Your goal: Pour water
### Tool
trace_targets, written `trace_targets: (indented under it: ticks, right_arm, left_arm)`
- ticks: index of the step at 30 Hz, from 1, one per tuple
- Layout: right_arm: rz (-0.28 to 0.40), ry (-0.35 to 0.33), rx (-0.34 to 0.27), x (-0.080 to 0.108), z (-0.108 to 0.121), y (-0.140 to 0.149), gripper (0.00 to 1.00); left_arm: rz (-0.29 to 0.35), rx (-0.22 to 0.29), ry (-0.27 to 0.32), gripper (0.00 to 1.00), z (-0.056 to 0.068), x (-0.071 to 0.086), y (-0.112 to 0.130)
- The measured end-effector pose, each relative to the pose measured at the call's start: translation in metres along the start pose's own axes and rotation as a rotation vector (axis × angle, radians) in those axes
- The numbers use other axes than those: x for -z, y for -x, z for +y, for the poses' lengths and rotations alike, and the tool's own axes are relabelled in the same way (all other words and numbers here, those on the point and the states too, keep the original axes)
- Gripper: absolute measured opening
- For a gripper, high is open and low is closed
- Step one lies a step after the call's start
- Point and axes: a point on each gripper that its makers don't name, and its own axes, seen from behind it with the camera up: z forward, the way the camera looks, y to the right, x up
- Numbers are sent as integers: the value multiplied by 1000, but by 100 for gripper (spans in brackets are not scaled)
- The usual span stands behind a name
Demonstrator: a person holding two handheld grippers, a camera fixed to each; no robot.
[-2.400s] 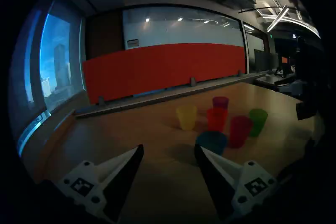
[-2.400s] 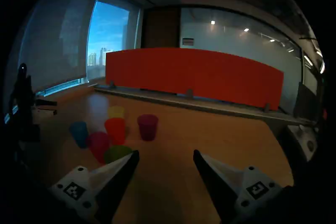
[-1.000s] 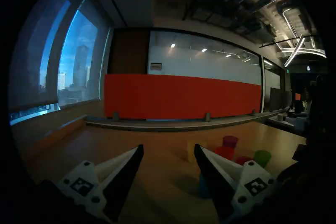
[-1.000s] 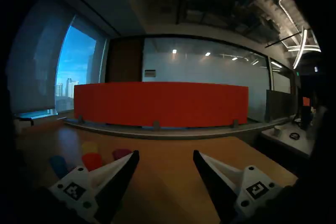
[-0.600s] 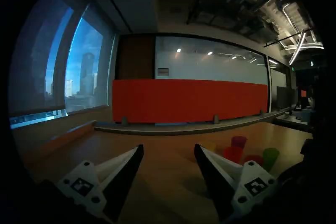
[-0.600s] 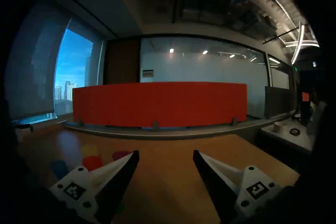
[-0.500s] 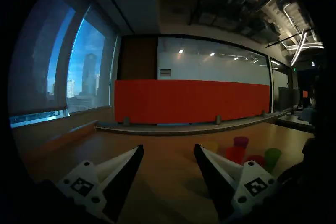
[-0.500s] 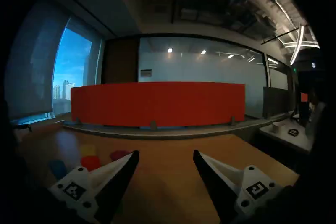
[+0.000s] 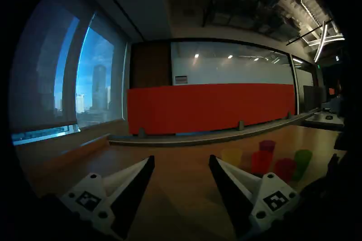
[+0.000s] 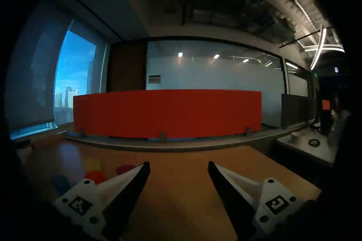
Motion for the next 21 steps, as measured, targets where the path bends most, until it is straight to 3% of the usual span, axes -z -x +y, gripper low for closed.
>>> trace_targets:
  ticks: [6,21]
  right_arm:
    - [5,7,16,2,-1,-4,99]
    - [2,5,-13,3,-2,-7,99]
  left_arm:
    - [-9,2,-1,89,-1,-1,14]
    - [-24,6,-23,89,-12,-3,36]
